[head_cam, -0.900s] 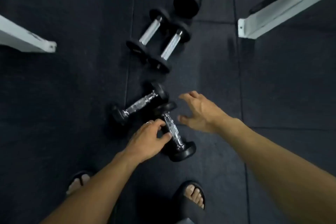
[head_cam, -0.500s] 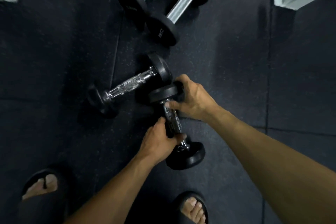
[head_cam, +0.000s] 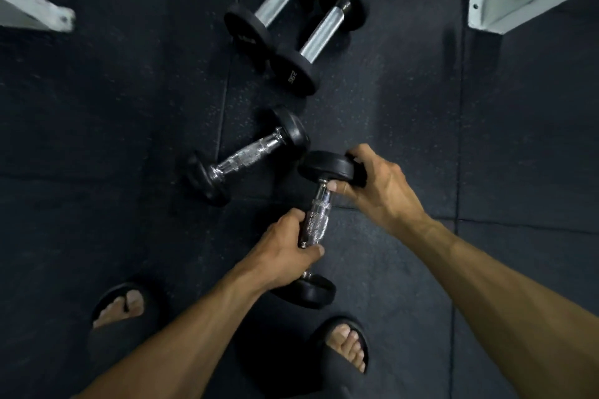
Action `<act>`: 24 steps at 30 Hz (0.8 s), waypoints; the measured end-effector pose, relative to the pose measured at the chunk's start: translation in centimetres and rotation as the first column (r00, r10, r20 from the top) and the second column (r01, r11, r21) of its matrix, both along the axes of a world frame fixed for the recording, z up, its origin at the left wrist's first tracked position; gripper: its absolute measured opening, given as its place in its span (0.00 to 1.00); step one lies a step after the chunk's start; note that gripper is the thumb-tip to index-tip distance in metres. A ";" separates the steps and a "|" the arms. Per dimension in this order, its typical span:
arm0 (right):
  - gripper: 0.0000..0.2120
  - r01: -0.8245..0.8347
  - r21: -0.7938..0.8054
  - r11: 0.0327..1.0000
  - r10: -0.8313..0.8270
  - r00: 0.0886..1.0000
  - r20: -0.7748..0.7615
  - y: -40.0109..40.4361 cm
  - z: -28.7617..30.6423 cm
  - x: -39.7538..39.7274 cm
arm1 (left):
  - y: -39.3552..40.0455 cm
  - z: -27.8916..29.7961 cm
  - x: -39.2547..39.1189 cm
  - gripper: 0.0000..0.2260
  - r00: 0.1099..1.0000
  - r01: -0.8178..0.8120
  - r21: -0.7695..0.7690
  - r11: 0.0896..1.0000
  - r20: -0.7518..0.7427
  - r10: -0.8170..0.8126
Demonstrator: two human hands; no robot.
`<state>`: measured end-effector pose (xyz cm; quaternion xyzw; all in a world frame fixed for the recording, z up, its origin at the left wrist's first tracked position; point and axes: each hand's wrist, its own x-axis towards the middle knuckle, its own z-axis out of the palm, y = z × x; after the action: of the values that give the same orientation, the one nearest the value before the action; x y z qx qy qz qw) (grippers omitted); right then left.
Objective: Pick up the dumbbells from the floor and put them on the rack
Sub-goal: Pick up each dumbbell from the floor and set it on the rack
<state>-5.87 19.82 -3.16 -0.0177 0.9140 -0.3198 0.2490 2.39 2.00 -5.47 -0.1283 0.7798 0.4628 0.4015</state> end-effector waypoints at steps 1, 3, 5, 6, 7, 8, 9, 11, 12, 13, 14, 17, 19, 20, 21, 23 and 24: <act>0.22 0.008 -0.003 1.000 -0.008 1.000 -0.001 -0.3 1.6 0.0 | -0.5 1.8 -0.2 0.15 1.000 0.017 0.000 1.000 -0.002 -0.017; 0.21 0.003 -0.008 1.000 -0.003 1.000 -0.009 -1.4 5.4 -0.3 | -1.9 5.5 -0.6 0.16 1.000 0.029 0.009 1.000 -0.005 -0.029; 0.21 -0.017 -0.009 1.000 0.016 0.999 -0.040 -3.0 9.8 -1.0 | -3.6 9.8 -1.2 0.16 1.000 0.028 0.022 0.999 -0.015 -0.027; 0.22 -0.033 -0.005 0.999 0.033 0.998 -0.057 -3.9 12.4 -1.5 | -4.5 12.3 -1.5 0.16 1.000 0.022 0.027 0.999 -0.022 -0.021; 0.22 -0.048 -0.003 0.999 0.048 0.996 -0.077 -4.9 15.0 -1.9 | -5.5 14.8 -1.8 0.16 0.999 0.015 0.029 0.999 -0.037 -0.014; 0.21 -0.061 -0.008 0.998 0.060 0.993 -0.099 -6.0 17.7 -2.5 | -6.5 17.5 -2.2 0.16 0.998 0.004 0.030 1.000 -0.056 -0.003; 0.20 -0.070 -0.019 0.997 0.068 0.991 -0.117 -7.0 20.5 -3.0 | -7.6 20.2 -2.7 0.16 0.997 -0.009 0.033 0.999 -0.076 0.011; 0.17 -0.085 -0.042 0.995 0.078 0.984 -0.159 -9.0 26.0 -4.1 | -9.7 25.7 -3.7 0.13 0.992 -0.026 0.022 0.999 -0.123 0.029; 0.17 -0.094 -0.053 0.994 0.083 0.979 -0.184 -10.2 28.8 -4.6 | -10.9 28.5 -4.1 0.12 0.988 -0.032 0.004 0.999 -0.151 0.032; 0.17 -0.104 -0.064 0.993 0.088 0.974 -0.209 -11.4 31.6 -5.2 | -12.1 31.2 -4.5 0.11 0.983 -0.039 -0.014 0.999 -0.180 0.036; 0.17 -0.118 -0.075 0.990 0.097 0.967 -0.236 -12.8 34.4 -5.7 | -13.4 33.9 -4.9 0.11 0.977 -0.052 -0.027 0.998 -0.210 0.045; 0.16 -0.174 -0.091 0.980 0.139 0.943 -0.303 -17.0 42.0 -7.0 | -17.1 41.4 -5.3 0.13 0.951 -0.108 -0.063 0.992 -0.298 0.084; 0.17 -0.230 -0.091 0.969 0.186 0.920 -0.345 -20.2 46.8 -7.7 | -19.7 46.3 -5.2 0.13 0.931 -0.155 -0.069 0.985 -0.344 0.123; 0.18 -0.258 -0.092 0.962 0.209 0.908 -0.363 -21.8 49.1 -8.0 | -21.0 48.5 -5.2 0.12 0.920 -0.174 -0.066 0.983 -0.366 0.138; 0.19 -0.283 -0.090 0.955 0.230 0.897 -0.378 -23.5 51.4 -8.2 | -22.4 50.6 -5.1 0.12 0.909 -0.195 -0.059 0.979 -0.385 0.158; 0.20 -0.325 -0.085 0.942 0.263 0.872 -0.413 -27.1 55.7 -8.5 | -25.4 54.5 -4.9 0.13 0.882 -0.245 -0.040 0.969 -0.423 0.206; 0.20 -0.342 -0.079 0.937 0.276 0.858 -0.433 -28.9 57.7 -8.7 | -27.0 56.2 -4.9 0.13 0.871 -0.270 -0.031 0.962 -0.434 0.231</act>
<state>-14.59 -9.11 54.51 -0.2511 0.9038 -0.3334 0.0948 -2.55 -24.98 50.76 -0.1423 0.8455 0.4918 0.1518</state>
